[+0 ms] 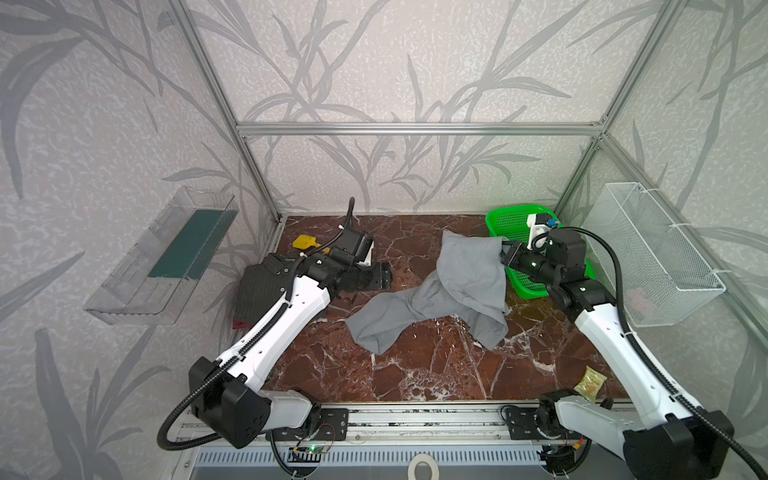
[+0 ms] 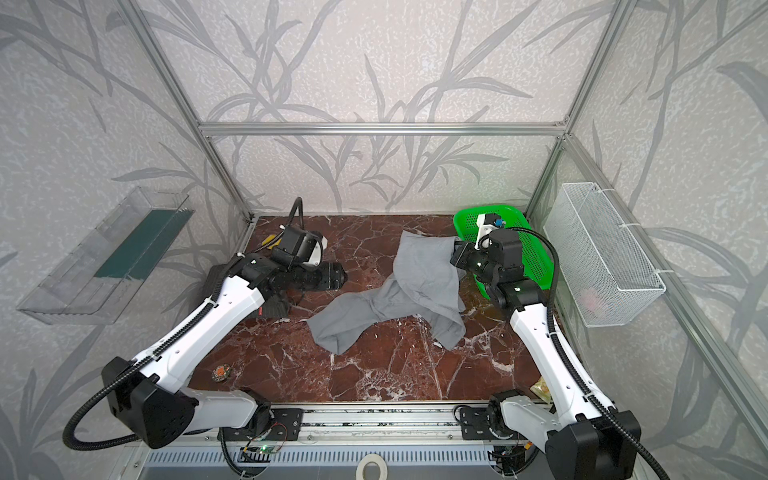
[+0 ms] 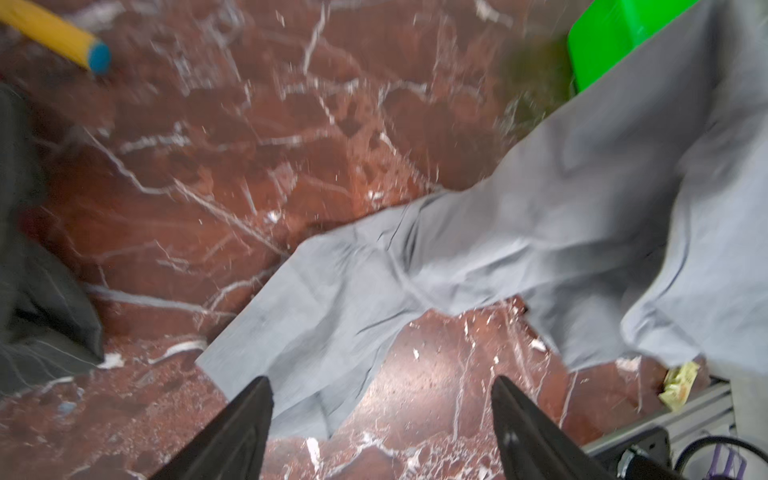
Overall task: Fold and stack the long sleeve shirts
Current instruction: 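Grasp the shirt's far edge with right gripper while left gripper holds a sleeve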
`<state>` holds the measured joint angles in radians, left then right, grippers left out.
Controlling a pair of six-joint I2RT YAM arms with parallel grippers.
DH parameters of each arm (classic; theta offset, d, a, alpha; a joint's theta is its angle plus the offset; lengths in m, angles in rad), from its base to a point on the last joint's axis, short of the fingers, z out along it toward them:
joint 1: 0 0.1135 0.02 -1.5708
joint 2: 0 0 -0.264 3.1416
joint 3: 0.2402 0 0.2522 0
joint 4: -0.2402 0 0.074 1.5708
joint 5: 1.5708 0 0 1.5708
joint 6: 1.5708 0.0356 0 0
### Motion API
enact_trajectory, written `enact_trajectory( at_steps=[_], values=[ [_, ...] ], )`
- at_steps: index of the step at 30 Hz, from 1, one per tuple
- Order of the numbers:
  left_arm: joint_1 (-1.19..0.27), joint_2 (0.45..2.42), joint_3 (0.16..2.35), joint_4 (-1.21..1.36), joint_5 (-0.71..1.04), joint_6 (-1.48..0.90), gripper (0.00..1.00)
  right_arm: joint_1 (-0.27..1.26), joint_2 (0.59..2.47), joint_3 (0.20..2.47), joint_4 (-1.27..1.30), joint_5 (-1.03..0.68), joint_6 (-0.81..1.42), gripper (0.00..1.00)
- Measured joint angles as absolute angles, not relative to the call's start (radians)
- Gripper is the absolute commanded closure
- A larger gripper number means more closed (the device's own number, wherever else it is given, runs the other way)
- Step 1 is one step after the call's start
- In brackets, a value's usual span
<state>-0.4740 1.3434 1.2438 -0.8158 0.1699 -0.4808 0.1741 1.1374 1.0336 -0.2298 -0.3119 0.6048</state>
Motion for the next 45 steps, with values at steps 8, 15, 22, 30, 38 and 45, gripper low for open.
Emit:
enact_trajectory(
  at_steps=[8,15,22,30,38,45],
  values=[
    [-0.53,1.343,1.036,-0.752,0.2,-0.482,0.15,0.161,1.215,1.042,-0.395,-0.286,0.604,0.21],
    [-0.542,1.392,1.024,-0.736,0.177,-0.489,0.14,0.242,1.064,1.022,-0.525,-0.129,0.505,0.17],
    [-0.541,1.498,1.059,-0.76,0.151,-0.488,0.14,0.445,1.137,0.888,-0.513,-0.068,0.409,0.17],
    [-0.541,1.518,1.059,-0.782,0.128,-0.488,0.18,0.459,1.348,0.822,-0.482,0.038,0.364,0.16],
    [-0.541,1.529,1.058,-0.791,0.104,-0.488,0.31,0.459,1.567,0.863,-0.456,0.121,0.361,0.28],
    [-0.54,1.522,1.058,-0.804,0.056,-0.495,0.37,0.459,1.594,0.884,-0.453,0.124,0.347,0.77]
  ],
)
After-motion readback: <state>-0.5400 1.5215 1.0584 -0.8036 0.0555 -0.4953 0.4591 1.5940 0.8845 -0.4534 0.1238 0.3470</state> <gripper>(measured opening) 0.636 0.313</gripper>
